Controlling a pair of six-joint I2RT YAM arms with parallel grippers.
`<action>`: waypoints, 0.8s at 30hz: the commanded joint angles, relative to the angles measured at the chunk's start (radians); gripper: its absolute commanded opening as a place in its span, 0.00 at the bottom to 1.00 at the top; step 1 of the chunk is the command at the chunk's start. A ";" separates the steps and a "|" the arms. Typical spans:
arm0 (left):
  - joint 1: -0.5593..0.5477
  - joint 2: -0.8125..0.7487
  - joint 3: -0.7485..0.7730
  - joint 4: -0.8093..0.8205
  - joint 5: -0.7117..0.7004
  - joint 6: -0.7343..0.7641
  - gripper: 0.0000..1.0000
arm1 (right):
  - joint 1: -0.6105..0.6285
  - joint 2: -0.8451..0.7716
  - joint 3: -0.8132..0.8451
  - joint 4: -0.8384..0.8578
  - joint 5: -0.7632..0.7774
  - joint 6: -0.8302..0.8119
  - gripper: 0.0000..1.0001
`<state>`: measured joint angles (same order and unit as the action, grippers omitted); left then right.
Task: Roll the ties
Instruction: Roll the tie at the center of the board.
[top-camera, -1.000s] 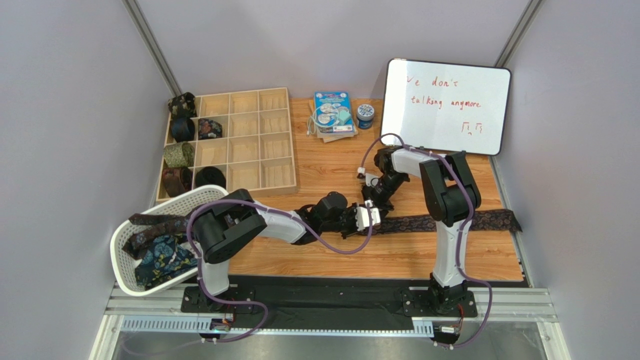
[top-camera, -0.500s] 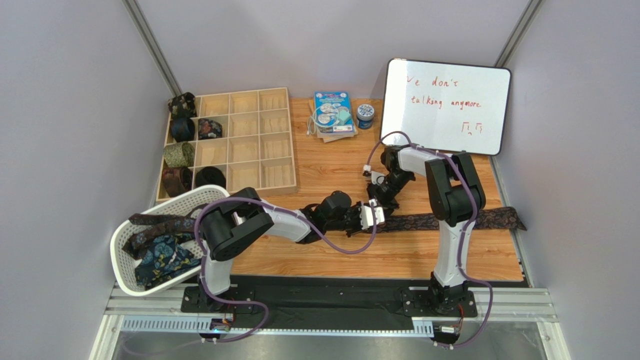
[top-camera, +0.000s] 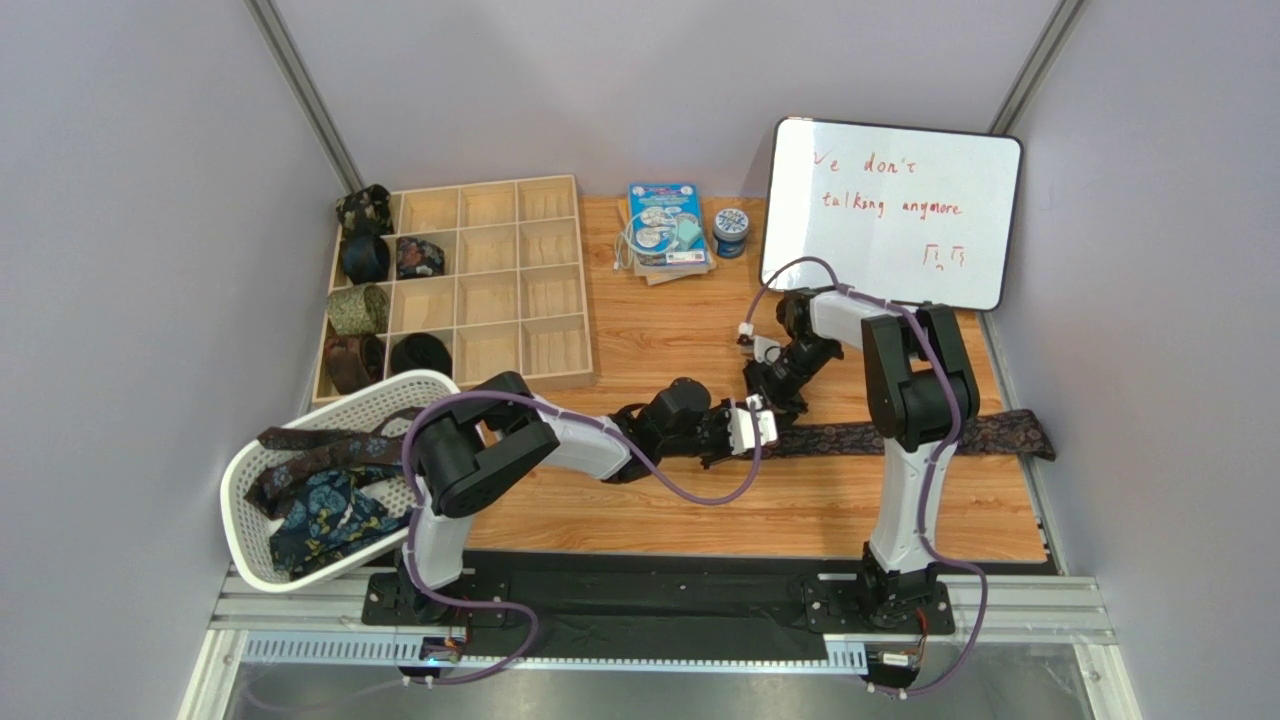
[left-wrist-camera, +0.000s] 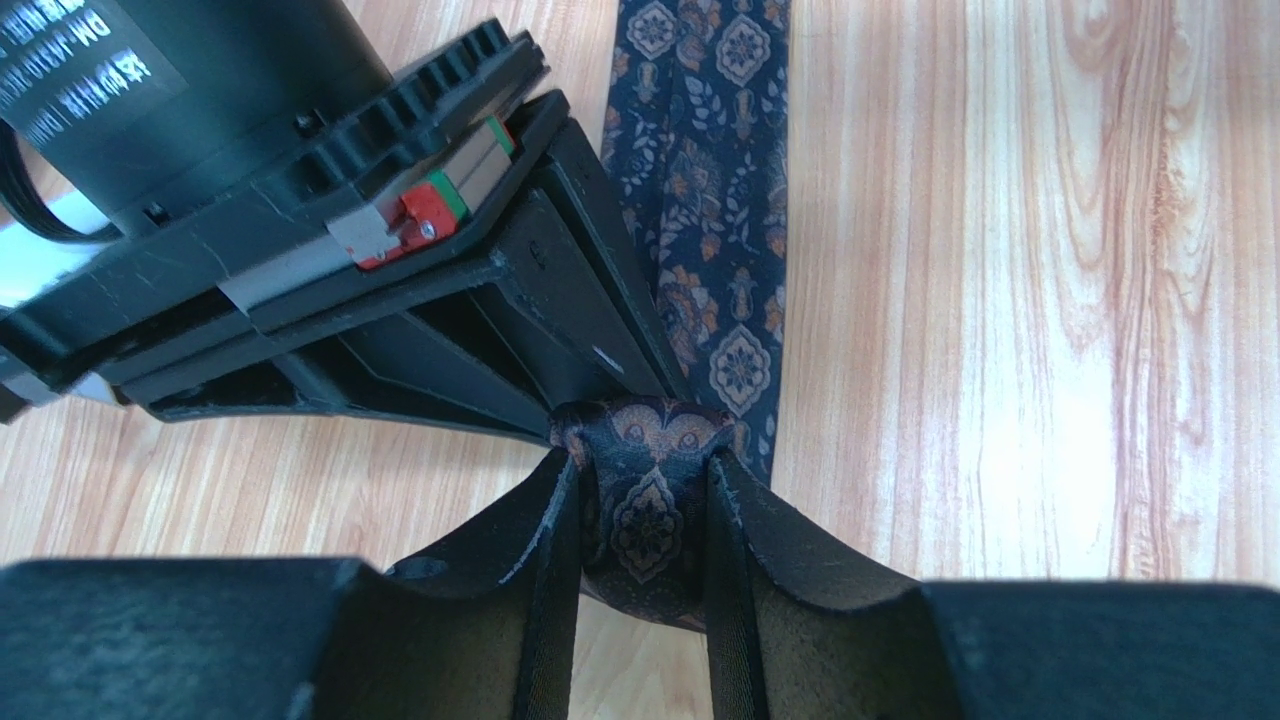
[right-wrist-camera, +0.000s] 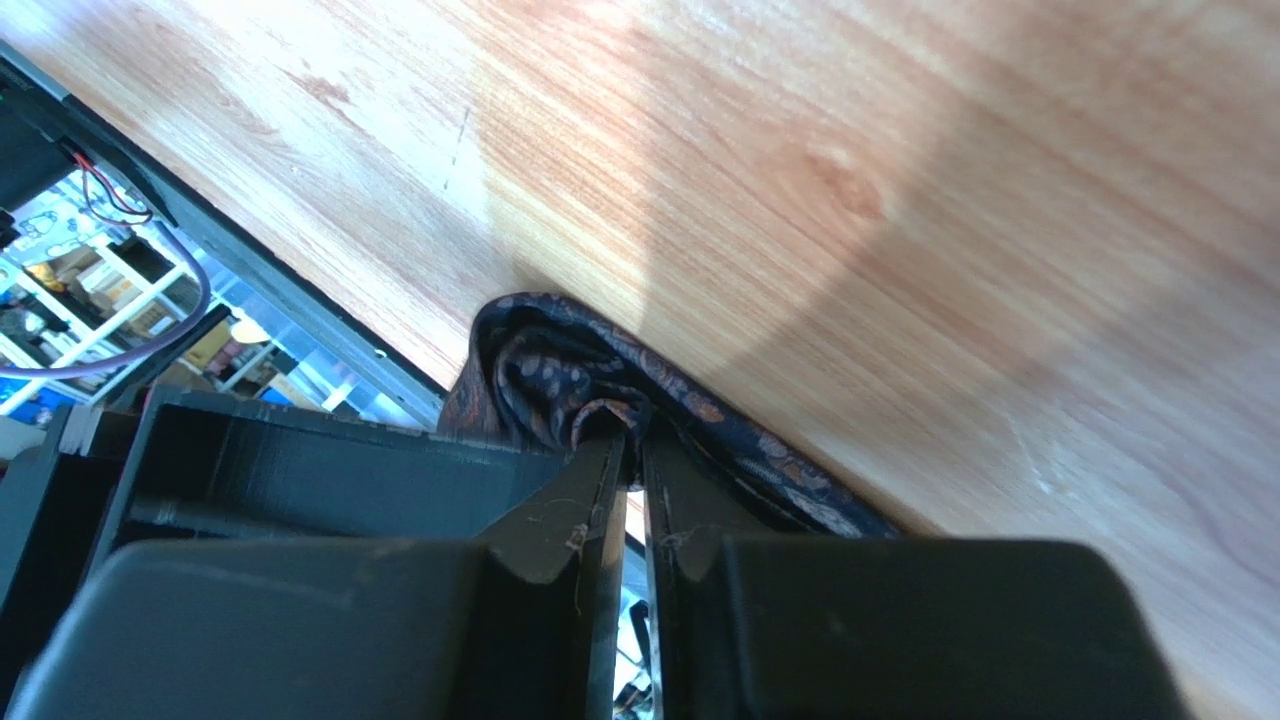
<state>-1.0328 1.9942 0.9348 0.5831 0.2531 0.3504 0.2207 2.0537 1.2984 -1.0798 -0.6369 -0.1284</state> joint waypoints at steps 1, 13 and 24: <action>0.010 0.161 -0.079 -0.443 -0.034 -0.022 0.18 | 0.000 -0.107 0.027 -0.006 -0.132 -0.054 0.15; 0.010 0.175 -0.060 -0.473 -0.022 -0.027 0.17 | -0.063 -0.145 0.019 -0.023 -0.138 -0.063 0.28; 0.010 0.181 -0.056 -0.479 -0.021 -0.030 0.18 | -0.075 -0.210 -0.034 -0.017 -0.149 -0.066 0.49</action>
<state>-1.0206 2.0274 0.9634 0.5575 0.2531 0.3450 0.1455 1.8805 1.2877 -1.1023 -0.7448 -0.1844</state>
